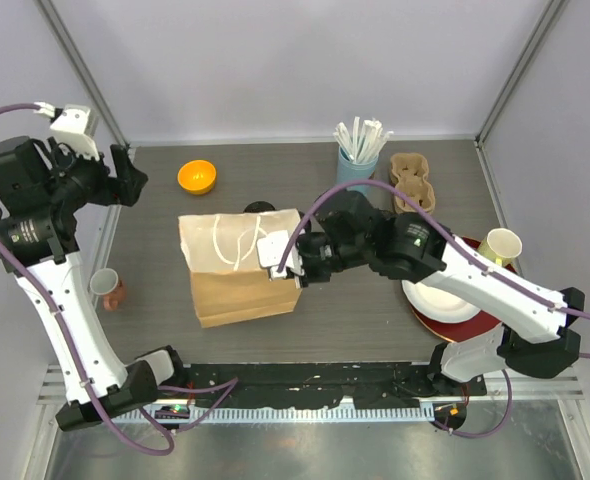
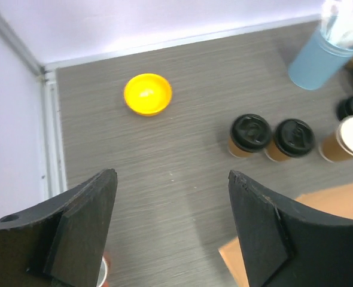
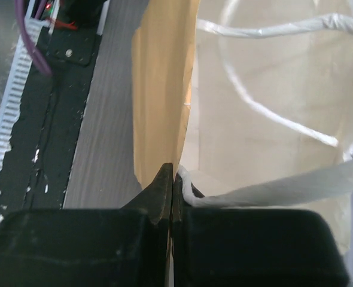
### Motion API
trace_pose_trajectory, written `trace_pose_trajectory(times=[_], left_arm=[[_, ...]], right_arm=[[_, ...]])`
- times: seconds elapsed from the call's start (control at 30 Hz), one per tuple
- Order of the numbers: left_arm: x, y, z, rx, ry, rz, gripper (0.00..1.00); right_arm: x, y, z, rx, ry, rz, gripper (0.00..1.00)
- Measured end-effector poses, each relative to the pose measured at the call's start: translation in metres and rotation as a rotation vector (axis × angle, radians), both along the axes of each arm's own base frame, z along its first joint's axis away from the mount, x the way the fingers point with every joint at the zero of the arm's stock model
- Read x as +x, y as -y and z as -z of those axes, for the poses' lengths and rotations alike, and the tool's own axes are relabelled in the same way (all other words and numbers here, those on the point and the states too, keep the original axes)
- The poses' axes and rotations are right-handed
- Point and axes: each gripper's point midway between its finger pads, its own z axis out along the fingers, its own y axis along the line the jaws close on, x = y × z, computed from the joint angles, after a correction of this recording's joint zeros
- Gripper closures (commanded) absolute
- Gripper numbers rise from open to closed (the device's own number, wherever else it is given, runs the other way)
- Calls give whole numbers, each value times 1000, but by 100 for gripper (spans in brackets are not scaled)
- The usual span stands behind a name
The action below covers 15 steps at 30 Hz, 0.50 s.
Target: Pack the takeout coffee
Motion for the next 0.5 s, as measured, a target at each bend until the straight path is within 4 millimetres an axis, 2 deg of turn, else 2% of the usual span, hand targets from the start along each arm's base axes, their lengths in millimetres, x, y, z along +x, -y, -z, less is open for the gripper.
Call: trace_pose_trajectory(times=[0.07, 0.23, 0.37, 0.43, 0.5], left_arm=[[-10, 18, -2, 9, 3, 118, 19], [-37, 59, 19, 27, -35, 412, 12], [-47, 81, 39, 24, -79, 546, 12], [-51, 102, 49, 48, -105, 642, 12], [-62, 132, 62, 87, -136, 777, 13]], right_arm=[[-9, 1, 31, -54, -28, -39, 99], [-17, 8, 74, -127, -60, -86, 99], [-24, 5, 81, -128, -70, -132, 99], [-26, 2, 78, -109, -68, -158, 99], [-28, -1, 76, -93, -64, -180, 99]])
